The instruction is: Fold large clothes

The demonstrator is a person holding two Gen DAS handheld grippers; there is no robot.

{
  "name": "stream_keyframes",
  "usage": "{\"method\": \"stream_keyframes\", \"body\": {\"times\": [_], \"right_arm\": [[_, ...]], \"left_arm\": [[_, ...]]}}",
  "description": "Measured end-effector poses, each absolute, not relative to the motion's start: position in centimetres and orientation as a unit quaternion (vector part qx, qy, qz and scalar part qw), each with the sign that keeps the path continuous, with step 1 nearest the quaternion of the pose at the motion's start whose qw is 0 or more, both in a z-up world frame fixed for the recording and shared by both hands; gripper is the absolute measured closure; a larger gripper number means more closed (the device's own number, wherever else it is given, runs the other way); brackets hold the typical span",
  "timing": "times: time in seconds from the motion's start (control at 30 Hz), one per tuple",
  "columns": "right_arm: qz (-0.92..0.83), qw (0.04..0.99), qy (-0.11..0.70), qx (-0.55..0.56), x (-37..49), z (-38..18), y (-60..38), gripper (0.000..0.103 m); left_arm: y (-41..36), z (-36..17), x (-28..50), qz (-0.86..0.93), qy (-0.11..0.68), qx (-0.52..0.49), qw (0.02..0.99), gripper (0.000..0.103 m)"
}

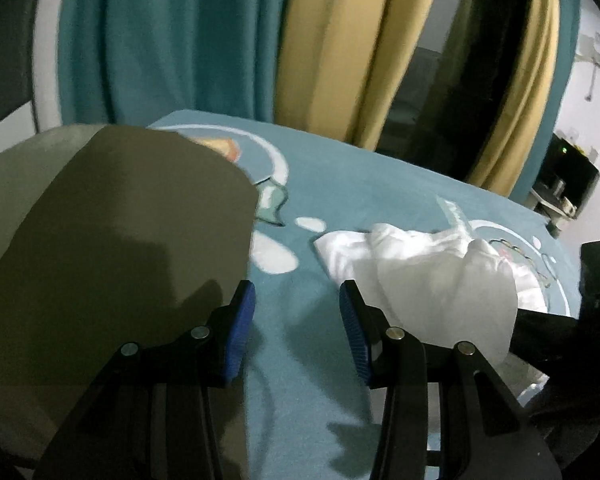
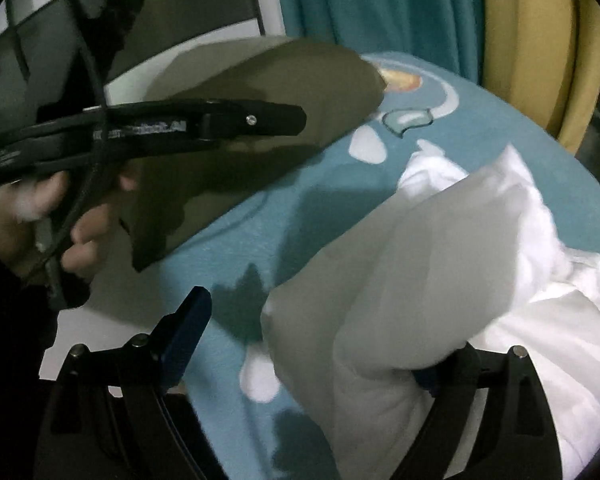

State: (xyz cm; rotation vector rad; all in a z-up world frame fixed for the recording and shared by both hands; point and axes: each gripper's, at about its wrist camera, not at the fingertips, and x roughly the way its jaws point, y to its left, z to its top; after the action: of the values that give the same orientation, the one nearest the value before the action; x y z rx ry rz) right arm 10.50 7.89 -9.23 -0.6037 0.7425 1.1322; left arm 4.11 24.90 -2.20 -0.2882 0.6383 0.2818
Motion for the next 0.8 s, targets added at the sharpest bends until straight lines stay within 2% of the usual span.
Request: {"method": "stream_keyframes", "body": {"times": [0.07, 0.37, 0.5, 0.63, 0.8], "right_arm": [[0.515, 0.745, 0.331, -0.265, 10.1, -8.4, 6.5, 0.014], [0.475, 0.794, 0.312, -0.216, 9.8, -5.0, -1.1, 0.015], [0.428, 0.832, 0.307, -0.173, 11.8, -4.3, -4.4, 0.015], [0.372, 0.866, 0.309, -0.128, 13.8, -4.3, -7.7, 0.015], [0.319, 0.886, 0.328, -0.083, 16.7, -5.0, -10.6, 0.015]], "left_arm": [[23.6, -1.6, 5.0, 0.110, 0.310, -0.136, 0.935, 0.051], [15.6, 0.5, 10.8, -0.027, 0.303, -0.089, 0.948, 0.048], [13.2, -2.1, 12.9, -0.057, 0.356, -0.027, 0.932, 0.045], [14.7, -6.6, 14.6, 0.027, 0.420, 0.029, 0.907, 0.046], [21.0, -6.4, 12.7, 0.134, 0.411, -0.046, 0.901, 0.045]]}}
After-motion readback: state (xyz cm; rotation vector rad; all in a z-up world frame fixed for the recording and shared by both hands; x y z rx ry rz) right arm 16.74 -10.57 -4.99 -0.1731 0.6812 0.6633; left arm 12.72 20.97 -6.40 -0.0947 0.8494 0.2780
